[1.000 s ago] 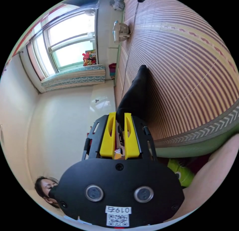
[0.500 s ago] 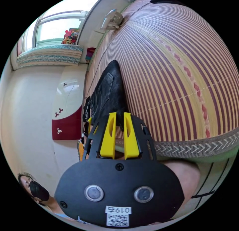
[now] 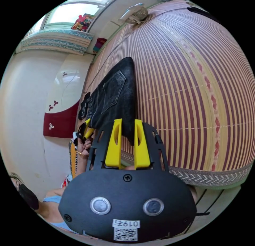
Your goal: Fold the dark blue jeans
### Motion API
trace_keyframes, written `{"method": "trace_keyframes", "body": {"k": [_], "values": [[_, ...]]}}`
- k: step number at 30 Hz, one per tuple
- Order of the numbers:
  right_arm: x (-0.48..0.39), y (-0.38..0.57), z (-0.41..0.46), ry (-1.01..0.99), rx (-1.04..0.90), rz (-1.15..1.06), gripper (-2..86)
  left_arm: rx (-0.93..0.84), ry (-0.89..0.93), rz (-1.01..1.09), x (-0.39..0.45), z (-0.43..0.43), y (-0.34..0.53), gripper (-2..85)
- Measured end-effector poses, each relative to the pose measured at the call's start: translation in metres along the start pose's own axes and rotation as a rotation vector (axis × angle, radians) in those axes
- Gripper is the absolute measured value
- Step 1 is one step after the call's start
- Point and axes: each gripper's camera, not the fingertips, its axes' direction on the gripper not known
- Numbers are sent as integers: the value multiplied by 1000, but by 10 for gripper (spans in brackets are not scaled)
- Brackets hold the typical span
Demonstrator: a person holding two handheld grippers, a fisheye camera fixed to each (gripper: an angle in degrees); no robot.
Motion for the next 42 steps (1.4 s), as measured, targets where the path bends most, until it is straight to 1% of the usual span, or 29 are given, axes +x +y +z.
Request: {"method": "trace_keyframes", "body": {"k": [3, 5, 9, 12, 17, 22, 29, 37, 42], "values": [[-20, 5, -4, 29, 30, -29, 56, -31, -61, 110, 27, 21, 4, 106], [-42, 12, -16, 149, 80, -79, 51, -82, -97, 191, 53, 50, 11, 105], [-57, 29, -52, 300, 174, -102, 50, -162, -81, 259, 86, 110, 24, 104], [-48, 46, -88, 401, 231, -80, 50, -243, -52, 289, 113, 172, 34, 103], [-4, 86, -148, 535, 322, 53, 50, -390, -14, 342, 167, 287, 58, 101], [23, 131, -179, 534, 394, 152, 50, -464, 9, 368, 205, 366, 66, 97], [25, 169, -188, 560, 508, 219, 51, -567, -21, 454, 262, 471, 58, 90], [34, 162, -197, 581, 548, 258, 51, -605, -50, 515, 306, 560, 60, 88], [51, 155, -217, 683, 593, 328, 51, -653, -33, 561, 323, 590, 88, 93]]}}
